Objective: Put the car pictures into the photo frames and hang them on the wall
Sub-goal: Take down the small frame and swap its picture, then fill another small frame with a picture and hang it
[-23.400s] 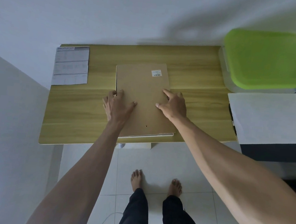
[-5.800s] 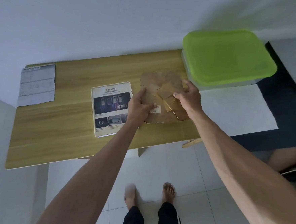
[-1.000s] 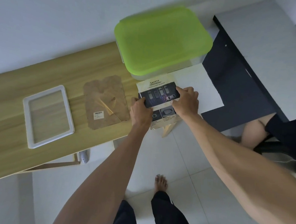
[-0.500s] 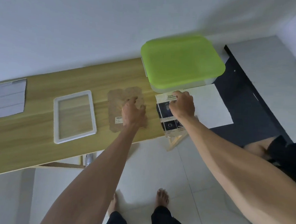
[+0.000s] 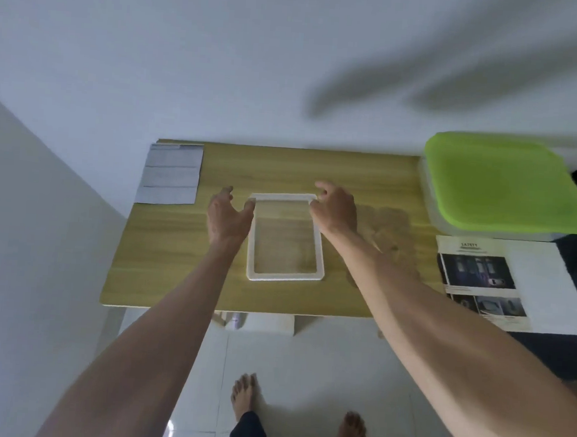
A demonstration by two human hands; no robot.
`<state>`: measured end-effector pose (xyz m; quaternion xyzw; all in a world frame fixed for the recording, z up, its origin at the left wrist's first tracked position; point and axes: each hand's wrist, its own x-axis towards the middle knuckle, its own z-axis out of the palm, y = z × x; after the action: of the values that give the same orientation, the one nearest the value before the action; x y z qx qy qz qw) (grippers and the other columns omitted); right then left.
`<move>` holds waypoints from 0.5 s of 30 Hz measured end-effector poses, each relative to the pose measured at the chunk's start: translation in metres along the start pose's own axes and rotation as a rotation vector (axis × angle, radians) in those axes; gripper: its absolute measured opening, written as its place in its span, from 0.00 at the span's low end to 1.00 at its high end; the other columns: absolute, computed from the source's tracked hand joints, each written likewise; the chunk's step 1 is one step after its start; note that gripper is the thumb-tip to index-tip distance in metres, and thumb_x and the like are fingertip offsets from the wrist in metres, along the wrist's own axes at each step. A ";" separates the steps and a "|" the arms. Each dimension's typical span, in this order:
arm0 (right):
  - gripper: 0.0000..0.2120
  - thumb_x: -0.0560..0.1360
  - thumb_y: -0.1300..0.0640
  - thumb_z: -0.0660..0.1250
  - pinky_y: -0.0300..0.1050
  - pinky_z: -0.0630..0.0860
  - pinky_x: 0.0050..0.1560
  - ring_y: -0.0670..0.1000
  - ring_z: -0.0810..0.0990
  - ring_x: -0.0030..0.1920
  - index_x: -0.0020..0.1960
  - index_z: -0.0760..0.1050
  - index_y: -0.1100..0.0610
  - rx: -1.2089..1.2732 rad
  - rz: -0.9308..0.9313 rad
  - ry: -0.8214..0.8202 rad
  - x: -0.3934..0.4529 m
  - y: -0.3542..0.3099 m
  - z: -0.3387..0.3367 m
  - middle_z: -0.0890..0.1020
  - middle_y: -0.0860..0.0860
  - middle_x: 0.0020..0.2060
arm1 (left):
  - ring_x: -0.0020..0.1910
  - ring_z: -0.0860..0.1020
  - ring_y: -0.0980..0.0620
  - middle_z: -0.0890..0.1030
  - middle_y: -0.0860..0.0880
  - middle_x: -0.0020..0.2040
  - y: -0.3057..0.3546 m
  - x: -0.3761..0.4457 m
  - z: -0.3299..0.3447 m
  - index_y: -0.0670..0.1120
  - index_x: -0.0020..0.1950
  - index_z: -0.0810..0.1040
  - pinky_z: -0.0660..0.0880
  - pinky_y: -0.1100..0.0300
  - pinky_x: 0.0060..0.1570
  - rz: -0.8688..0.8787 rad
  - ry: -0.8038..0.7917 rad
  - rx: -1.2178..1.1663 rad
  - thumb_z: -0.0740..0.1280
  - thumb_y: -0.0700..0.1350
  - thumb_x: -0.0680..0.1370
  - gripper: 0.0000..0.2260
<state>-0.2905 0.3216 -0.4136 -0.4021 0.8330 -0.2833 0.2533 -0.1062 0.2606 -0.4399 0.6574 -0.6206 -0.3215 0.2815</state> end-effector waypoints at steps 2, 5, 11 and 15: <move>0.26 0.75 0.64 0.62 0.50 0.76 0.66 0.55 0.77 0.66 0.73 0.72 0.53 0.024 -0.007 -0.047 0.003 -0.032 0.037 0.78 0.56 0.66 | 0.64 0.76 0.44 0.79 0.41 0.64 -0.030 0.029 -0.030 0.41 0.73 0.72 0.72 0.51 0.59 -0.030 0.016 0.005 0.71 0.52 0.77 0.28; 0.26 0.76 0.66 0.63 0.51 0.75 0.67 0.56 0.76 0.67 0.74 0.70 0.56 0.053 -0.019 -0.110 0.010 -0.074 0.091 0.78 0.57 0.66 | 0.64 0.76 0.44 0.78 0.41 0.65 -0.071 0.069 -0.068 0.42 0.73 0.72 0.72 0.52 0.58 -0.082 0.040 0.012 0.71 0.51 0.77 0.28; 0.29 0.75 0.66 0.62 0.51 0.75 0.67 0.56 0.75 0.69 0.76 0.68 0.56 0.082 0.019 -0.234 0.024 -0.129 0.179 0.76 0.57 0.69 | 0.66 0.74 0.42 0.76 0.39 0.65 -0.136 0.128 -0.109 0.43 0.72 0.73 0.70 0.49 0.65 -0.147 0.082 0.040 0.72 0.52 0.76 0.27; 0.29 0.75 0.66 0.63 0.49 0.71 0.70 0.56 0.71 0.72 0.76 0.68 0.57 0.078 0.038 -0.248 0.037 -0.149 0.216 0.75 0.59 0.69 | 0.69 0.70 0.41 0.72 0.40 0.68 -0.162 0.154 -0.115 0.46 0.72 0.74 0.67 0.48 0.68 -0.170 0.066 0.060 0.73 0.53 0.74 0.28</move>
<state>-0.0920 0.1564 -0.4736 -0.4081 0.7911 -0.2588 0.3751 0.0889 0.1148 -0.5031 0.7260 -0.5623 -0.3036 0.2540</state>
